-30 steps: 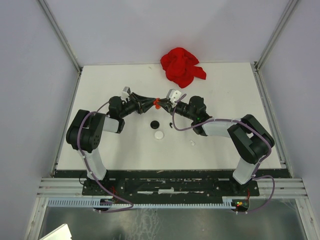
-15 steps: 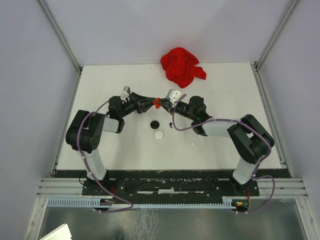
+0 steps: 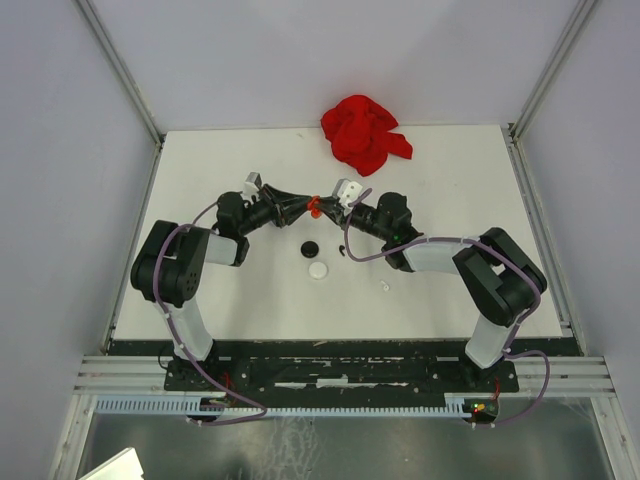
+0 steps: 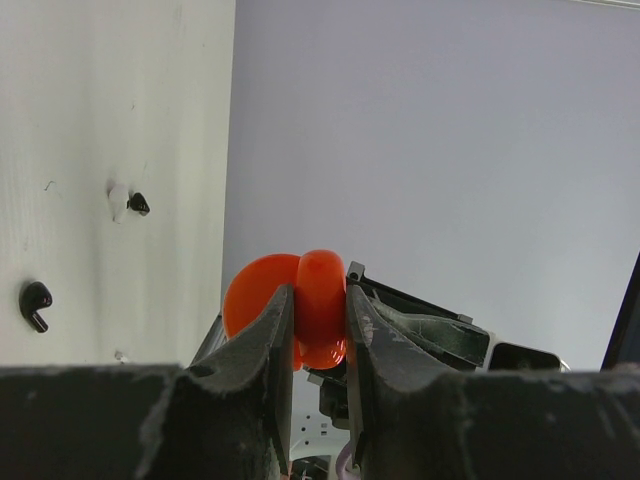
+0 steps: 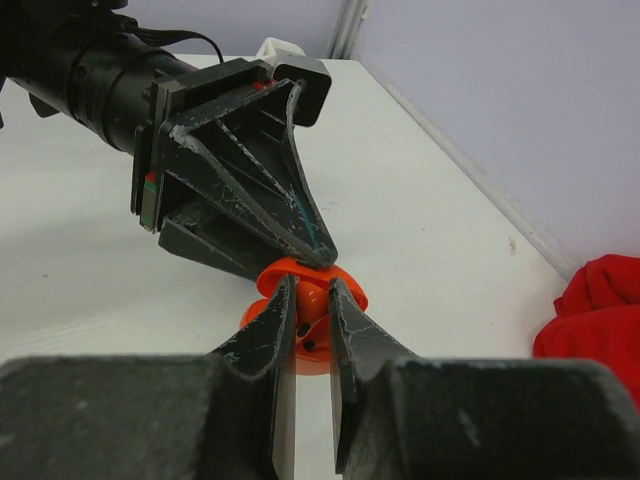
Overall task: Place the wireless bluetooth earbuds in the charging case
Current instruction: Place the earbud in the charging case.
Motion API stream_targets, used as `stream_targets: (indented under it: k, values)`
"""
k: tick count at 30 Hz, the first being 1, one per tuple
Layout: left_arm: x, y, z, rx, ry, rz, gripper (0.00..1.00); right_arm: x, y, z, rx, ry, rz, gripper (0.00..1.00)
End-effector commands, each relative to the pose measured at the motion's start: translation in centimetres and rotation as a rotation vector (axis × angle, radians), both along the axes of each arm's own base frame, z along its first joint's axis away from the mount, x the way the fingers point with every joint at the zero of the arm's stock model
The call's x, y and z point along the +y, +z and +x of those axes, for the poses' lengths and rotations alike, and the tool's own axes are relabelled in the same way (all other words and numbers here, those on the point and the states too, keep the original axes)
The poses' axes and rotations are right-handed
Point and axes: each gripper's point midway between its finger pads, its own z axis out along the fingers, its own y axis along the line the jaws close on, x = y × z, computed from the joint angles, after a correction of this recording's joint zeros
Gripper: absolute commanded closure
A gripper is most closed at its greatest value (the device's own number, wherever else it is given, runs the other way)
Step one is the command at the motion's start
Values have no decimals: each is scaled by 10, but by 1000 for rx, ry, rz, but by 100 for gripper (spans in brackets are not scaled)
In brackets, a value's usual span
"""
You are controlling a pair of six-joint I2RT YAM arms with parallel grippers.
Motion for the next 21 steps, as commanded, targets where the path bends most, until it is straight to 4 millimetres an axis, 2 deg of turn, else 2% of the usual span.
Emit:
stream_targets:
  k: [1, 10, 16, 21]
  values:
    - [-2, 32, -7, -115, -25, -17, 97, 2, 4, 2, -13, -5, 17, 99]
    - [-2, 38, -5, -123, -19, -33, 97, 2, 2, -1, 1, 4, 17, 98]
    - [-3, 40, 1, -127, -8, -29, 97, 2, 13, -8, -1, 29, 48, 68]
    - [-3, 31, 4, -116, 0, -4, 97, 0, 39, -15, -33, 40, 115, 60]
